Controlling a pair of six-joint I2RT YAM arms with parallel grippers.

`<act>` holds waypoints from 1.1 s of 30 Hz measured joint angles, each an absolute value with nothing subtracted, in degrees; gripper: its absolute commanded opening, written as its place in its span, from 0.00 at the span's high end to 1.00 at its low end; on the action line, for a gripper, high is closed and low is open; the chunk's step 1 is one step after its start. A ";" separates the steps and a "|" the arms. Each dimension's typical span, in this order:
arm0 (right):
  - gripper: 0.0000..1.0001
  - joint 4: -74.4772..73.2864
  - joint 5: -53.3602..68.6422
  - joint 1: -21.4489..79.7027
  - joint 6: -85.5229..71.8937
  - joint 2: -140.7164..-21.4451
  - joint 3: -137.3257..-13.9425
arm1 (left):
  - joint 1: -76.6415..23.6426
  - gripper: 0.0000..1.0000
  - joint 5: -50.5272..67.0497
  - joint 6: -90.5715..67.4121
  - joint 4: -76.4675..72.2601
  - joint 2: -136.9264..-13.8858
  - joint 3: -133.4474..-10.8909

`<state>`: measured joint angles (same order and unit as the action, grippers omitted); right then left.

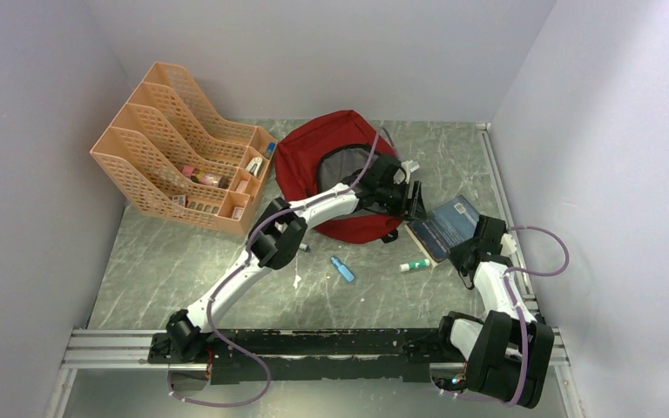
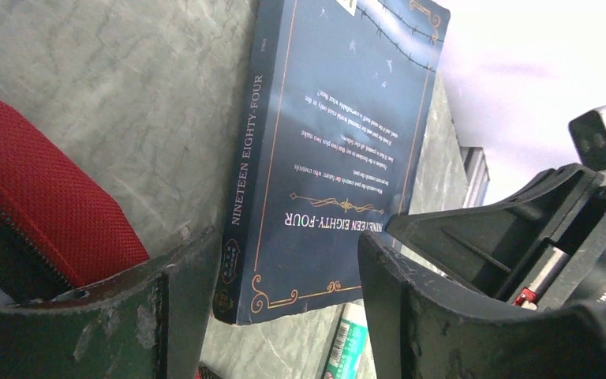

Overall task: Pack the student bag
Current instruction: Pick up the book from the center of the board.

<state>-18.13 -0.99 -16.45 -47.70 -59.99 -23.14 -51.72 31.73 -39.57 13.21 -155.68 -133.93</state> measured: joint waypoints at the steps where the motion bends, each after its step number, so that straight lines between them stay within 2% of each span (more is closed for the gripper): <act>1: 1.00 -18.13 -1.04 -16.45 -47.70 -59.99 -23.11 | -51.53 0.33 32.67 -40.53 11.60 -155.57 -132.99; 5: 1.00 -18.11 -0.99 -16.49 -47.68 -59.99 -23.09 | -51.13 0.39 34.41 -43.59 8.40 -155.54 -131.55; 11: 1.00 -18.06 -0.99 -16.53 -47.70 -59.99 -23.00 | -51.99 0.41 38.09 -48.93 4.12 -155.59 -128.35; 15: 1.00 -18.04 -0.99 -16.53 -47.70 -59.99 -23.00 | -53.28 0.53 39.97 -52.34 2.33 -155.59 -127.02; 18: 1.00 -17.74 -0.71 -16.53 -47.79 -60.03 -22.85 | -54.22 0.55 39.97 -53.67 2.74 -155.59 -126.43; 24: 1.00 -17.41 -0.38 -16.53 -47.83 -60.14 -22.81 | -54.85 0.41 39.66 -55.86 1.98 -155.59 -125.86; 28: 1.00 -17.15 -0.05 -16.53 -47.97 -60.20 -22.72 | -54.78 0.41 38.50 -58.28 -2.33 -155.02 -123.76; 33: 1.00 -16.45 0.58 -16.53 -48.27 -60.25 -22.46 | -54.52 0.57 36.18 -61.01 -5.13 -155.17 -123.31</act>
